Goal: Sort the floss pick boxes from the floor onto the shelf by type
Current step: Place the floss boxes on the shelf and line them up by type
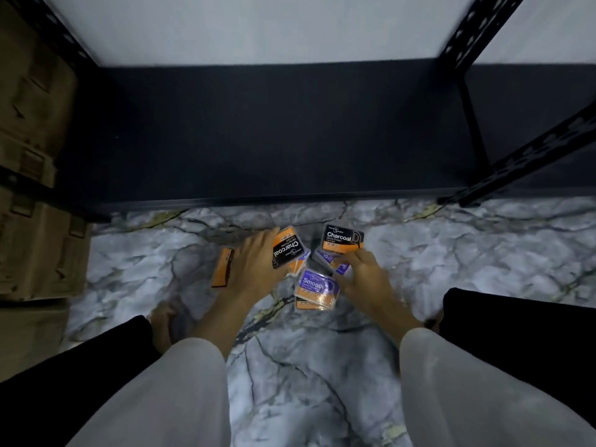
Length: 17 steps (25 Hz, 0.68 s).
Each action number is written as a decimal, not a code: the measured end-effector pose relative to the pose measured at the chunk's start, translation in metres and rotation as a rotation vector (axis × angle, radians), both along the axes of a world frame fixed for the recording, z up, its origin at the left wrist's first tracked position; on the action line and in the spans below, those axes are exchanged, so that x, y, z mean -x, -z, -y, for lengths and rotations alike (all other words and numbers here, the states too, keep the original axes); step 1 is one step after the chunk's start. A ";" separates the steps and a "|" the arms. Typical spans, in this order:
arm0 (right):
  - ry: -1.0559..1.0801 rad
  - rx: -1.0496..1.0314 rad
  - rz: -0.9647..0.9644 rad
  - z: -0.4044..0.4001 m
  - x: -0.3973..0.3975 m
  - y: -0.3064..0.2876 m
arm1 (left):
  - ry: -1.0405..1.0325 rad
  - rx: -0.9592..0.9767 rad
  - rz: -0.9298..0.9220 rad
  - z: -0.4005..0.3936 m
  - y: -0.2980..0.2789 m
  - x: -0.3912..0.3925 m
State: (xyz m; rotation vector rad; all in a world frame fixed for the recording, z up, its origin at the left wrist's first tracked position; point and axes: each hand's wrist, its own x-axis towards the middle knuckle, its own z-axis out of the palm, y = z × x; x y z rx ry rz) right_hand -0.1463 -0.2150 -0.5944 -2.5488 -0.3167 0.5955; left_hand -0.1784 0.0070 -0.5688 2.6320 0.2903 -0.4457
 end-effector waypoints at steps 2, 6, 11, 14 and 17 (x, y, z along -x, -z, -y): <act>-0.034 0.025 0.101 -0.005 0.007 0.008 | -0.025 0.055 0.009 0.001 0.006 -0.002; -0.104 0.086 -0.059 -0.015 0.022 0.019 | -0.078 0.127 0.089 -0.002 0.009 0.004; -0.164 0.067 -0.096 -0.019 0.030 0.035 | -0.104 0.138 0.153 -0.012 0.004 0.011; -0.141 0.017 -0.074 -0.019 0.035 0.037 | -0.126 0.149 0.181 -0.017 0.004 0.018; -0.148 -0.038 -0.082 -0.013 0.041 0.025 | -0.124 0.167 0.190 -0.016 -0.005 0.025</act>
